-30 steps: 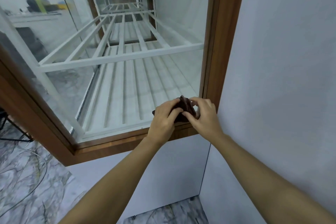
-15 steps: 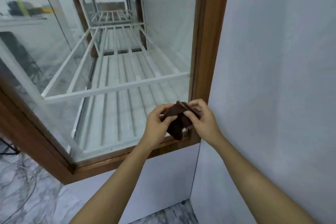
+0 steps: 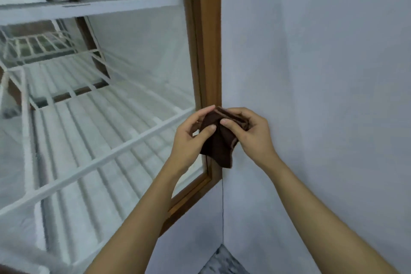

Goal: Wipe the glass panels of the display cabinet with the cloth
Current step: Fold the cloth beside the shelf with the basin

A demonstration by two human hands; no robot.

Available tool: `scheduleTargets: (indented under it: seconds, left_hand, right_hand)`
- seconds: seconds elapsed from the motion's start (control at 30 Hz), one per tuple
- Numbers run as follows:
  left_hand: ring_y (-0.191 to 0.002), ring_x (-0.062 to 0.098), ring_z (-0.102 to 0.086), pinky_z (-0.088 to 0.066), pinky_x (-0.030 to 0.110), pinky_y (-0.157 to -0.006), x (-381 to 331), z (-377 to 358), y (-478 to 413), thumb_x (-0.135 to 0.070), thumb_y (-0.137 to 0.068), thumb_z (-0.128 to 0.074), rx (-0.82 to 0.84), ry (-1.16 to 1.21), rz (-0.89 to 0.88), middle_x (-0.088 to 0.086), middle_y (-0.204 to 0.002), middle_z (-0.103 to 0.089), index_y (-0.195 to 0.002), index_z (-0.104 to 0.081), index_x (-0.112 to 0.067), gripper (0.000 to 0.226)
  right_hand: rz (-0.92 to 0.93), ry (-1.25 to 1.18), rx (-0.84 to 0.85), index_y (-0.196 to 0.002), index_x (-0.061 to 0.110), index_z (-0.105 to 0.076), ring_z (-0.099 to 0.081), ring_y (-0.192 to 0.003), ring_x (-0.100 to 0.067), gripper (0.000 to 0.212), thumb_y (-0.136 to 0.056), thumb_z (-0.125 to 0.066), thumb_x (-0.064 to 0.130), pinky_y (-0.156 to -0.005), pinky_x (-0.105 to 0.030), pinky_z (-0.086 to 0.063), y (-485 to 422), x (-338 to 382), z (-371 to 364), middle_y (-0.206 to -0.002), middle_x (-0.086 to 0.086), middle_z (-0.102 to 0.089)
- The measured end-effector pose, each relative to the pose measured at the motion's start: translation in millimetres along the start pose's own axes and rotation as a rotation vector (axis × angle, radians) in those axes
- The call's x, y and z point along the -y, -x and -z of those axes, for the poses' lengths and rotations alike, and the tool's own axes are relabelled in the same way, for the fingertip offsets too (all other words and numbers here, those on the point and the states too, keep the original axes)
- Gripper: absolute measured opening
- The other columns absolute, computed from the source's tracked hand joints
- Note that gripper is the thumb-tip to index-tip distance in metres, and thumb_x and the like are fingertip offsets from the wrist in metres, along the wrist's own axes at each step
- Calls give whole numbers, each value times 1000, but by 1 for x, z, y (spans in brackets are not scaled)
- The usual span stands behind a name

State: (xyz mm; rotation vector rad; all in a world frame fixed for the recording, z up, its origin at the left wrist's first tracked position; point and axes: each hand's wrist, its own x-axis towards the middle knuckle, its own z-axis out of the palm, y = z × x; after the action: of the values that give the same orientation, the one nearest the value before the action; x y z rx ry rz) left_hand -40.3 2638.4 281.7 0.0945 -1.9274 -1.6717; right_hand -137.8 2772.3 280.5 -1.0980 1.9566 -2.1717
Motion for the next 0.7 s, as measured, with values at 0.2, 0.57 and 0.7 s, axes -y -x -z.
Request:
scheduleTargets:
  seconds: [0.2,0.57,0.7]
  left_hand:
    - [-114,14,-66,-52,27,-96,-6,-22,-13,-6,-94,-66,232,158,-7,1,-122,-70,-122,-68,-17,30]
    - [-103,20,-69,-56,33,-90,-8,-177,82,-10,-93,-69,812,321,160,2,-112,-73,-120,-66,-18,28]
    - [-101,23,-69,-58,34,-86,-2,-234,149,-10,-92,-70,1071,319,209,0,-108,-74,-117,-68,-20,27]
  right_hand:
    - [-10,127,-273,-105,9,-73,-70,-94,-10,18,-86,-73,9,-82,-19,-53,37,27,14,-99,0,-74]
    - [-185,365,-867,-104,13,-76,-71,-98,-12,19,-86,-73,10,-88,-25,-55,211,85,106,-100,2,-76]
    - [-272,456,-1125,-105,13,-75,-71,-95,-9,19,-87,-73,11,-84,-20,-54,301,91,123,-98,2,-76]
